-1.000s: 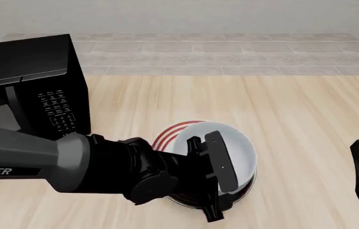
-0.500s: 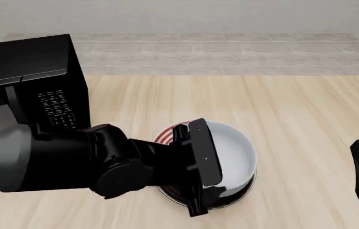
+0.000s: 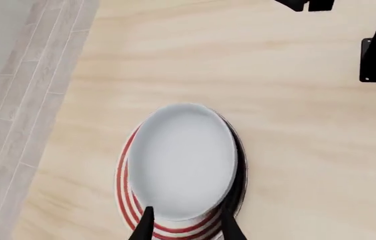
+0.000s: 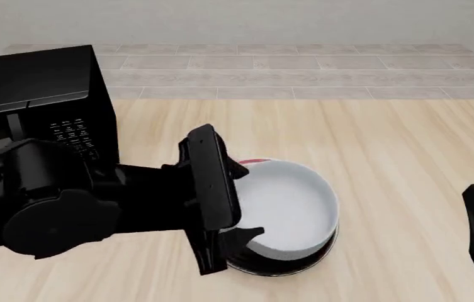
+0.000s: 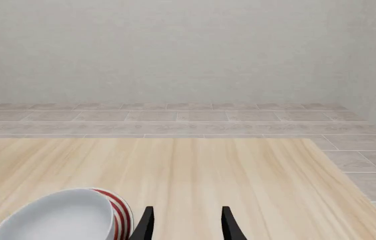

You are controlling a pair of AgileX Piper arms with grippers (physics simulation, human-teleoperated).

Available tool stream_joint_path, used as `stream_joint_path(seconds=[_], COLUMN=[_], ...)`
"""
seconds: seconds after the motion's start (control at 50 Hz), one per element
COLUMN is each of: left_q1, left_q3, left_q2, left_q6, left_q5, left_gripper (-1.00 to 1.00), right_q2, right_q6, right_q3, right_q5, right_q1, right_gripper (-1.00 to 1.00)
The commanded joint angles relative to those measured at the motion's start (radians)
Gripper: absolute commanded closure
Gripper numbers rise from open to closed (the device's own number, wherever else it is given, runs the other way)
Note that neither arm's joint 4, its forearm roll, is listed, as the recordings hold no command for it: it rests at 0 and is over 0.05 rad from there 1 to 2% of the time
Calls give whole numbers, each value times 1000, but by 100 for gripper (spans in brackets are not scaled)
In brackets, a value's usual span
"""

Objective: Pick up the white bowl and put it on the plate.

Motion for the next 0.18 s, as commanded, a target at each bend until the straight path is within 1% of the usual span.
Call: stream_joint_path(seconds=[0.02, 0.18], left_q1=[26, 48], left_q3=[52, 87], left_q2=[-132, -221], left_q6=[12, 11], left_q5=[41, 64], left_gripper=[-100, -100], right_q2=[1, 1], right_q6=[-1, -1], right_q3=[2, 2], right_q5=[-3, -3], right_q1=[-1, -2], right_gripper=[-100, -100])
